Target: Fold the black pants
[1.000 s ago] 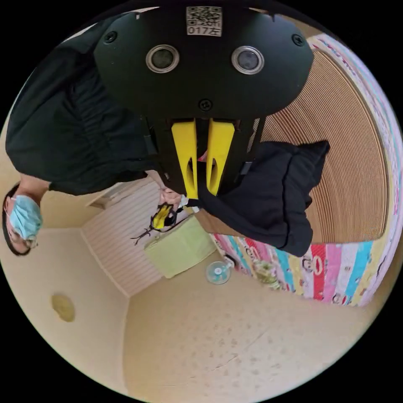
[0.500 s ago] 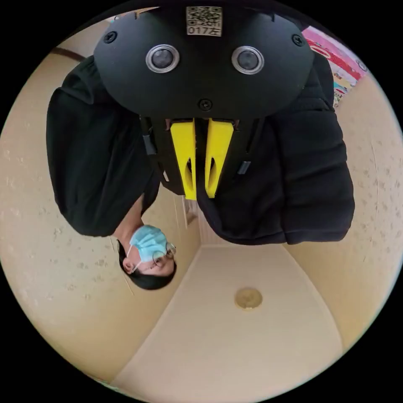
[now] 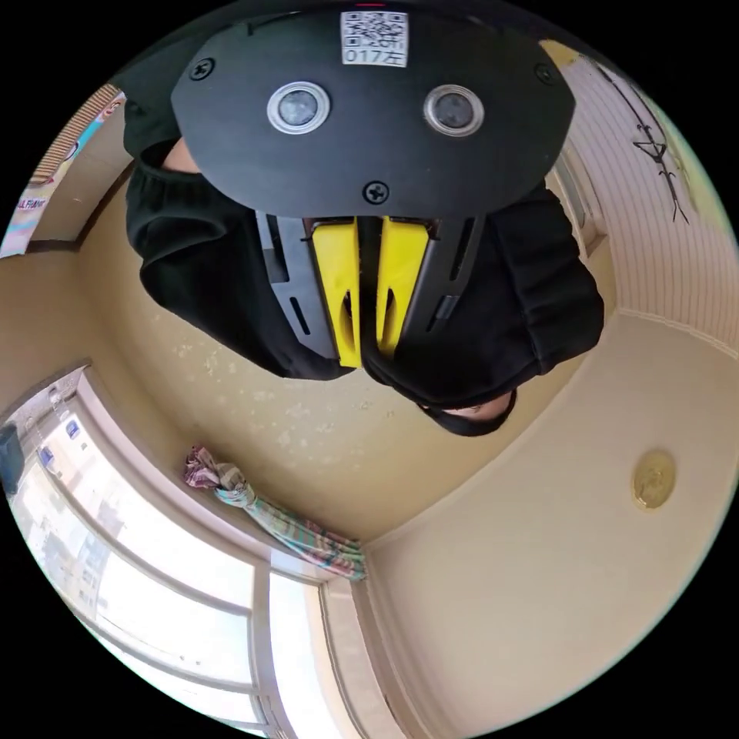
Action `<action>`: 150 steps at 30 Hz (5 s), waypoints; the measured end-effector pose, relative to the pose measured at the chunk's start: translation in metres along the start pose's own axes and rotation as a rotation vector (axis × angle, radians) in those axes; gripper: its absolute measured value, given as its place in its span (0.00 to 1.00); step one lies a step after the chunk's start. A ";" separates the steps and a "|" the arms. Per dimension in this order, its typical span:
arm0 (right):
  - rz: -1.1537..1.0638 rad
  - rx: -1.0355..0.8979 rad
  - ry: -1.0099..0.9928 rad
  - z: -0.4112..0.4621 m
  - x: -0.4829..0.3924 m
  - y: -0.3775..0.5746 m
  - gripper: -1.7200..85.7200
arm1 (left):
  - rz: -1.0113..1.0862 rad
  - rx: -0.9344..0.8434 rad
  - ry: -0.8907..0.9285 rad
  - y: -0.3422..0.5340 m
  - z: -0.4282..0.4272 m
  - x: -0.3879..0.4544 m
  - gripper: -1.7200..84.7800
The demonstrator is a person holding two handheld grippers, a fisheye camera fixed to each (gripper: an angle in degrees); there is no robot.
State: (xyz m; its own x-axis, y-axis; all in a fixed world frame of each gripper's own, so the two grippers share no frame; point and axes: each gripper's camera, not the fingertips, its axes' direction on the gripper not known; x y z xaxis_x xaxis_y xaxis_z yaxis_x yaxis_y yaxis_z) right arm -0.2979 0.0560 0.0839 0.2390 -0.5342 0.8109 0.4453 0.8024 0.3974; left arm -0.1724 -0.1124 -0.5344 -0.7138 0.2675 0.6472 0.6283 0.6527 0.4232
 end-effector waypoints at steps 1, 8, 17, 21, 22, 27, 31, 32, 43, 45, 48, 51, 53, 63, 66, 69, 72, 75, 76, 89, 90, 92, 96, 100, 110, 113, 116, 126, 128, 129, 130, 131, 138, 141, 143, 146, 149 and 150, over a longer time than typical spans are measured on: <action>-0.012 0.001 -0.046 0.009 -0.002 0.003 0.29 | -0.005 0.015 0.022 0.006 0.005 -0.005 0.04; -0.063 0.309 -0.257 -0.006 0.000 -0.009 0.29 | -0.047 0.079 0.161 0.034 0.030 -0.035 0.04; -0.207 0.315 -1.052 0.071 -0.020 -0.055 0.23 | -0.103 0.091 0.193 0.040 0.048 -0.038 0.04; -0.227 0.446 -1.141 0.042 -0.033 -0.053 0.09 | -0.031 -0.079 -0.048 0.000 0.048 0.013 0.04; -0.244 0.511 -1.103 0.018 -0.038 -0.049 0.08 | -0.009 -0.169 -0.175 -0.020 0.052 0.037 0.04; -0.397 0.734 -0.853 -0.099 -0.084 -0.047 0.06 | -0.010 -0.395 -1.027 -0.094 0.076 0.136 0.05; -0.578 0.902 -0.747 -0.179 -0.143 -0.052 0.05 | -0.083 -0.421 -1.549 -0.127 0.087 0.162 0.04; -0.593 0.916 -0.713 -0.188 -0.154 -0.053 0.05 | -0.127 -0.442 -1.682 -0.134 0.088 0.154 0.04; -0.885 1.013 -0.536 -0.263 -0.308 -0.035 0.03 | 0.075 -0.702 -1.576 -0.159 0.135 0.068 0.04; -0.877 1.042 -0.459 -0.269 -0.322 -0.035 0.03 | 0.097 -0.733 -1.607 -0.168 0.137 0.052 0.04; -0.823 1.064 -0.308 -0.276 -0.318 -0.056 0.03 | 0.041 -0.779 -1.732 -0.186 0.114 0.017 0.04; -0.676 1.061 -0.138 -0.281 -0.275 -0.119 0.03 | -0.049 -0.800 -1.837 -0.214 0.046 -0.037 0.04; -0.534 1.053 0.003 -0.281 -0.232 -0.184 0.03 | -0.223 -0.765 -1.965 -0.257 -0.053 -0.100 0.05; 0.091 0.581 0.880 -0.181 -0.033 -0.292 0.02 | -1.010 -0.902 -2.705 -0.213 -0.374 -0.103 0.09; 0.221 0.214 0.767 -0.083 0.046 -0.206 0.02 | -1.518 -0.882 -2.470 -0.100 -0.429 -0.022 0.08; 0.514 -0.113 0.549 0.018 0.121 -0.083 0.02 | -1.957 -0.808 -2.290 0.025 -0.437 0.073 0.09; 0.702 -0.293 0.499 0.071 0.148 0.009 0.02 | -2.186 -0.366 -2.247 0.093 -0.418 0.160 0.09; 0.828 -0.427 0.484 0.071 0.173 0.031 0.02 | -2.202 0.030 -2.251 0.095 -0.408 0.218 0.09; 0.813 -0.461 0.507 0.062 0.180 0.024 0.02 | -2.182 0.085 -2.278 0.080 -0.412 0.233 0.09; 1.088 -0.633 0.422 0.032 0.222 -0.004 0.03 | -2.295 -0.218 -2.266 -0.009 -0.438 0.289 0.11; 1.142 -0.718 0.401 0.042 0.224 0.005 0.03 | -2.319 -0.238 -2.250 -0.007 -0.437 0.291 0.11; 1.170 -0.797 0.389 0.050 0.221 0.012 0.03 | -2.385 -0.368 -2.219 -0.004 -0.435 0.299 0.11; 1.183 -0.786 0.363 0.041 0.213 0.018 0.03 | -2.308 -0.546 -2.270 -0.032 -0.444 0.304 0.11; 1.268 -0.700 0.333 0.013 0.206 0.032 0.04 | -2.230 -0.511 -2.318 -0.070 -0.470 0.318 0.13; 1.416 -0.496 0.228 -0.043 0.196 0.067 0.05 | -2.257 -0.264 -2.247 -0.016 -0.435 0.374 0.03; 1.427 -0.472 0.226 -0.061 0.198 0.080 0.06 | -2.359 -0.175 -2.112 0.001 -0.404 0.390 0.02; 1.424 -0.501 0.234 -0.075 0.206 0.099 0.06 | -2.420 -0.526 -2.038 0.021 -0.350 0.394 0.01; 1.328 -0.497 0.172 -0.094 0.265 0.137 0.13 | -2.200 -0.055 -2.385 -0.015 -0.284 0.469 0.07; 1.110 -0.470 0.030 -0.066 0.266 0.107 0.15 | -2.069 -0.084 -2.449 -0.038 -0.310 0.464 0.10; 0.997 -0.491 -0.035 -0.035 0.262 0.085 0.15 | -2.049 -0.090 -2.471 -0.043 -0.317 0.463 0.10; 0.911 -0.536 -0.067 0.001 0.256 0.064 0.16 | -2.019 -0.058 -2.513 -0.051 -0.333 0.464 0.11; 0.876 -0.560 -0.075 0.020 0.253 0.054 0.16 | -2.013 0.003 -2.522 -0.055 -0.348 0.467 0.10; 0.643 -0.729 0.095 0.174 0.207 0.001 0.14 | -2.180 -0.135 -2.387 -0.023 -0.389 0.470 0.11; 0.606 -0.721 0.291 0.174 0.189 0.014 0.10 | -2.123 -0.227 -2.407 -0.012 -0.374 0.470 0.09; 0.545 -0.679 0.274 0.164 0.175 0.026 0.07 | -2.152 -0.244 -2.267 0.012 -0.356 0.472 0.06; 0.510 -0.753 0.189 0.153 0.155 0.062 0.06 | -2.168 -0.330 -2.129 0.042 -0.314 0.470 0.04; 0.403 -0.880 0.097 0.142 0.125 0.109 0.05 | -2.258 -0.388 -2.094 0.077 -0.267 0.483 0.04; 0.403 -0.949 0.059 0.136 0.120 0.126 0.05 | -2.279 -0.373 -2.110 0.082 -0.258 0.489 0.04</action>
State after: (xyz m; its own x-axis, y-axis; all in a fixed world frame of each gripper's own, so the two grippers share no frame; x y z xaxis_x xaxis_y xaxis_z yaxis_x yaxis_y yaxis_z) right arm -0.3303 0.1289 0.2899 0.5520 -0.3046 0.7762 0.8141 0.3984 -0.4226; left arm -0.3896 -0.1108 -0.0198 0.7317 -0.0317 -0.6809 -0.4819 0.6824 -0.5496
